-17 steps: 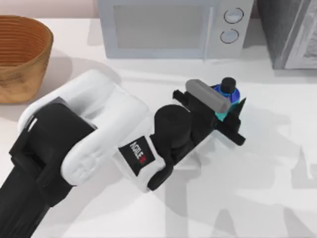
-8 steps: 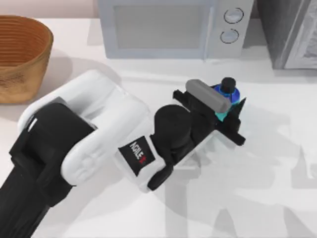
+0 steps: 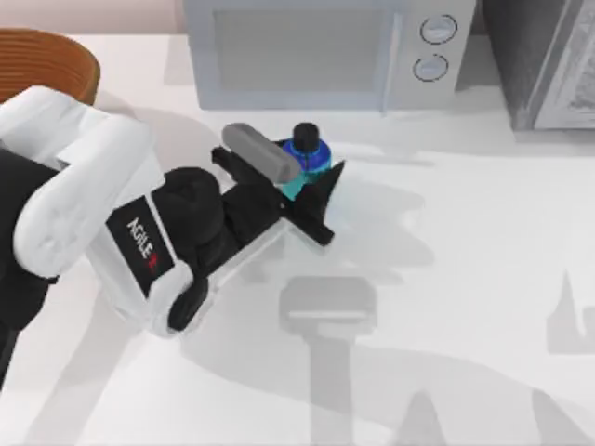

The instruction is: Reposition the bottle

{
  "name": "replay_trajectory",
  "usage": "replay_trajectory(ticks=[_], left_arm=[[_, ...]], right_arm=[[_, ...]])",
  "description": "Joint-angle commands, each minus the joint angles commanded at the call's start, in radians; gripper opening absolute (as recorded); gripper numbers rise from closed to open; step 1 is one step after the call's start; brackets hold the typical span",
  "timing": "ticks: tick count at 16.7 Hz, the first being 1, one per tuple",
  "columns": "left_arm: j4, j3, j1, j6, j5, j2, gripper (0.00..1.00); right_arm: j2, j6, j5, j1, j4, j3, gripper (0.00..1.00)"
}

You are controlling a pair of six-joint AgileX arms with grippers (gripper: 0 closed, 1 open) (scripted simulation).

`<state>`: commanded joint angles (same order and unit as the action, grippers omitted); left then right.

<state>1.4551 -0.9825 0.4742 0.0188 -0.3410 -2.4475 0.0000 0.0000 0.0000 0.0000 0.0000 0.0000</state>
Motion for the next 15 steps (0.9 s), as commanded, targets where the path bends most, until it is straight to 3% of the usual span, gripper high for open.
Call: replay_trajectory(ticks=[9,12,15], left_arm=[[0.197,0.413,-0.537,0.014,-0.521,0.203,0.0],[0.229,0.483,-0.627,0.016,-0.608,0.241,0.0],[0.233,0.491,-0.638,0.016,-0.619,0.246,0.0]], right_arm=[[0.0,0.0,0.0,0.0,0.0,0.0,1.0],[0.0,0.0,0.0,0.0,0.0,0.0,1.0],[0.0,0.0,0.0,0.0,0.0,0.0,1.0]])
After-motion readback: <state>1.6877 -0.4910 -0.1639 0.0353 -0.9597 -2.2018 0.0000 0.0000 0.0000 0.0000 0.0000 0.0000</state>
